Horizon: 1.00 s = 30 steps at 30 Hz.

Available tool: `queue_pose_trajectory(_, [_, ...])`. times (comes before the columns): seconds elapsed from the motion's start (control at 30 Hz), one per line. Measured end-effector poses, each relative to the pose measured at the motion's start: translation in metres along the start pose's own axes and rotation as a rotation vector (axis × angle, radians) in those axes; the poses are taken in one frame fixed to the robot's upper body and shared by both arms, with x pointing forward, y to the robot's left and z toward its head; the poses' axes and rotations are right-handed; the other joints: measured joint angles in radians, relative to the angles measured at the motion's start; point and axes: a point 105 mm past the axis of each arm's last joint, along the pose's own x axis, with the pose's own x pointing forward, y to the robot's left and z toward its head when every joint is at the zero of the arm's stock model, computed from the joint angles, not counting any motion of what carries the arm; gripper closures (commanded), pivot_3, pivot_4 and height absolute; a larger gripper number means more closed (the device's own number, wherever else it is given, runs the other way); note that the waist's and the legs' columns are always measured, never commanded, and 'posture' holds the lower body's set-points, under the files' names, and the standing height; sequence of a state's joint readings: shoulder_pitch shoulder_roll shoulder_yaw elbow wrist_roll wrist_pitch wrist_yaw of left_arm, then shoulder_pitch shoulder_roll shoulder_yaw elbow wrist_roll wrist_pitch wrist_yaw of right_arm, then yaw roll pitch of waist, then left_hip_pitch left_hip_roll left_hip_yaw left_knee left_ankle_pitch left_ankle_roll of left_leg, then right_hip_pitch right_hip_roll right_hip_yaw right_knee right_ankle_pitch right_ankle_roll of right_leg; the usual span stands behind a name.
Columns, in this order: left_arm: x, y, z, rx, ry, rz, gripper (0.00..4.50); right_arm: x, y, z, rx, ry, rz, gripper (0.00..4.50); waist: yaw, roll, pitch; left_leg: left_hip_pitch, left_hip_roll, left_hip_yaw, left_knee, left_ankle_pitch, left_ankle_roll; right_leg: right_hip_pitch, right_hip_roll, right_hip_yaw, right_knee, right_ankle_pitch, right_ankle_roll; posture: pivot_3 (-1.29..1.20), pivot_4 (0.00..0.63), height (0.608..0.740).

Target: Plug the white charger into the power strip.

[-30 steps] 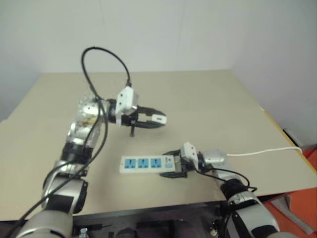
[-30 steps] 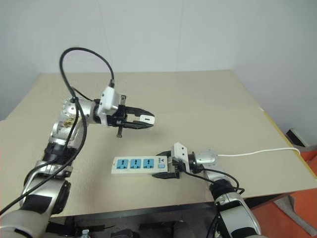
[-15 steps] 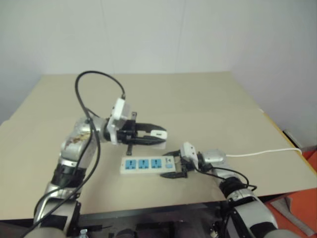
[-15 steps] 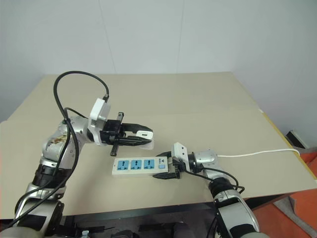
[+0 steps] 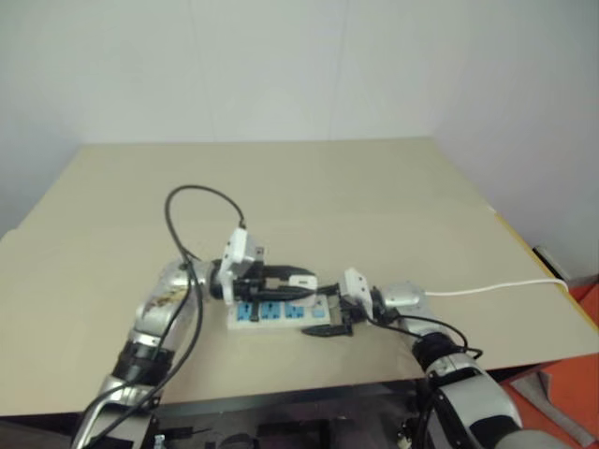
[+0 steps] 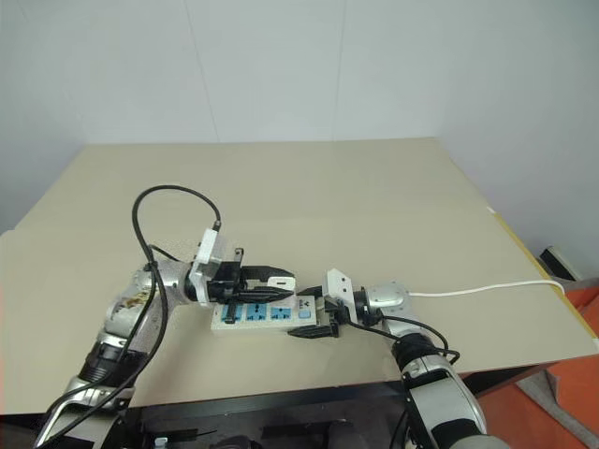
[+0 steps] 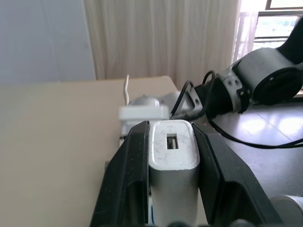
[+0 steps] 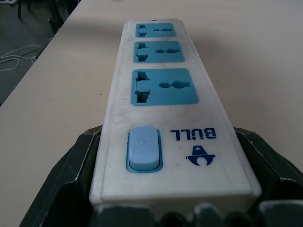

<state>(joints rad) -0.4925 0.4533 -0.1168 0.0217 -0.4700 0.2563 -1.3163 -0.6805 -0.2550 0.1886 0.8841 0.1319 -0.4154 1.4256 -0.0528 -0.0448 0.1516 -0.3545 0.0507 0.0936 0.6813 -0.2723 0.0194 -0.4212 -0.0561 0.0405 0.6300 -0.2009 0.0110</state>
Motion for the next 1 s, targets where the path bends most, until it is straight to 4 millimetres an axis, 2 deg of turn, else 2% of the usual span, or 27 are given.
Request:
queue_pose_trajectory(0.17, [0.002, -0.002, -0.016, -0.010, 0.034, -0.003, 3.45, 0.000, 0.000, 0.000, -0.001, 0.000, 0.000, 1.10, -0.001, 0.000, 0.000, 0.000, 0.000, 0.000, 0.000, 0.000, 0.000, 0.000, 0.000, 0.000, 0.000, 0.000, 0.000, 0.00, 0.150, 0.740])
queue_pose_trajectory(0.43, [0.003, -0.001, -0.031, -0.011, 0.048, 0.006, 3.45, 0.000, 0.000, 0.000, -0.001, 0.000, -0.001, 1.10, -0.001, 0.000, 0.000, 0.000, 0.000, -0.001, -0.001, 0.000, 0.000, 0.000, 0.000, 0.000, 0.000, 0.000, 0.000, 0.00, 0.150, 0.740])
queue_pose_trajectory(1.0, [0.001, -0.001, -0.034, 0.014, 0.042, 0.004, 3.45, 0.000, -0.001, 0.000, -0.001, 0.001, -0.005, 1.10, 0.000, 0.000, 0.000, 0.000, 0.000, -0.003, -0.001, 0.000, 0.000, 0.000, 0.000, 0.000, -0.001, 0.000, 0.000, 0.00, 0.150, 0.740])
